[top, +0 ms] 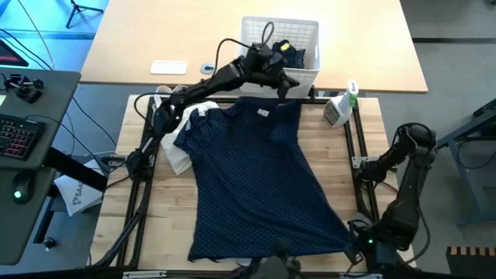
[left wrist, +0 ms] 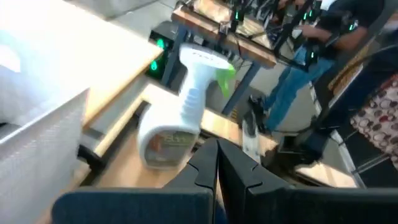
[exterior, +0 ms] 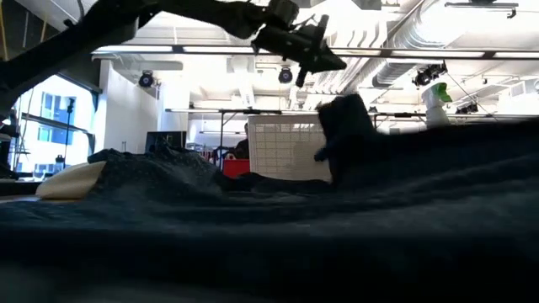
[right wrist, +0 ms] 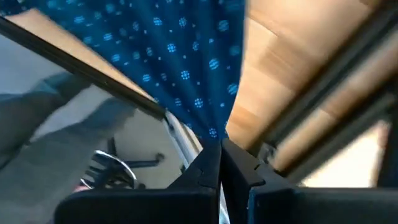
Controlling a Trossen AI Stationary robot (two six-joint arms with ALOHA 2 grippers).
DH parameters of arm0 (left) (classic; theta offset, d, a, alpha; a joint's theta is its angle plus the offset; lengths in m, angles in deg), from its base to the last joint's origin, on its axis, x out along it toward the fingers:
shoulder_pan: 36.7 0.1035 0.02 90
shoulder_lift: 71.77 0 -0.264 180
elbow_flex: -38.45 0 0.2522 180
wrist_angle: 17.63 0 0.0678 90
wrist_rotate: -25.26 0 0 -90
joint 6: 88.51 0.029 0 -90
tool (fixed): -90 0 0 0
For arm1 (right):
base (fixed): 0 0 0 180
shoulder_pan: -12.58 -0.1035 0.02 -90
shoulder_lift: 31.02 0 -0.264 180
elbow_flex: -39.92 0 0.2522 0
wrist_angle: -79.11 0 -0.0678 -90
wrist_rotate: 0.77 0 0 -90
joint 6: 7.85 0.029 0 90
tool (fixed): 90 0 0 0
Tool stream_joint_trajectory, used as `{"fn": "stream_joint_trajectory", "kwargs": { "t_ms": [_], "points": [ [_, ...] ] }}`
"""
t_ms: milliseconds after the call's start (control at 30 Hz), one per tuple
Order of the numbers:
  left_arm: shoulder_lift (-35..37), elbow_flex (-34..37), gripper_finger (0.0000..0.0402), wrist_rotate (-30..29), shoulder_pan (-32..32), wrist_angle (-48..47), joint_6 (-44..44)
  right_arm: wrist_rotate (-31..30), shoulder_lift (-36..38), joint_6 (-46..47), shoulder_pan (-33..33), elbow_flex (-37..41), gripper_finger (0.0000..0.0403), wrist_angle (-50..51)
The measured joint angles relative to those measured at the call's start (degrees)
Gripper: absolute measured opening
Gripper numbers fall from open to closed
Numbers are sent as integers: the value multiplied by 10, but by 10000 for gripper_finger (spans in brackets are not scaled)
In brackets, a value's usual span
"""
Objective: Fold Laundry from Bin
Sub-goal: Fold the blue polo shirt
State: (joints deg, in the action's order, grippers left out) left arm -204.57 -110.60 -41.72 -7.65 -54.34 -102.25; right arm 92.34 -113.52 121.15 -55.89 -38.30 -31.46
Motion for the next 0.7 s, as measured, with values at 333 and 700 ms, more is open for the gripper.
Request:
{"fn": "stream_joint_trajectory", "kwargs": {
  "t_ms": [333,700],
  "points": [
    [73,58,0,-41,46,-159,80,-49,-28,-6,8,-56,0,6],
    [-10,59,39,-26,-21,-199,129,-104,-65,-20,68,-56,0,-16]
  ]
}}
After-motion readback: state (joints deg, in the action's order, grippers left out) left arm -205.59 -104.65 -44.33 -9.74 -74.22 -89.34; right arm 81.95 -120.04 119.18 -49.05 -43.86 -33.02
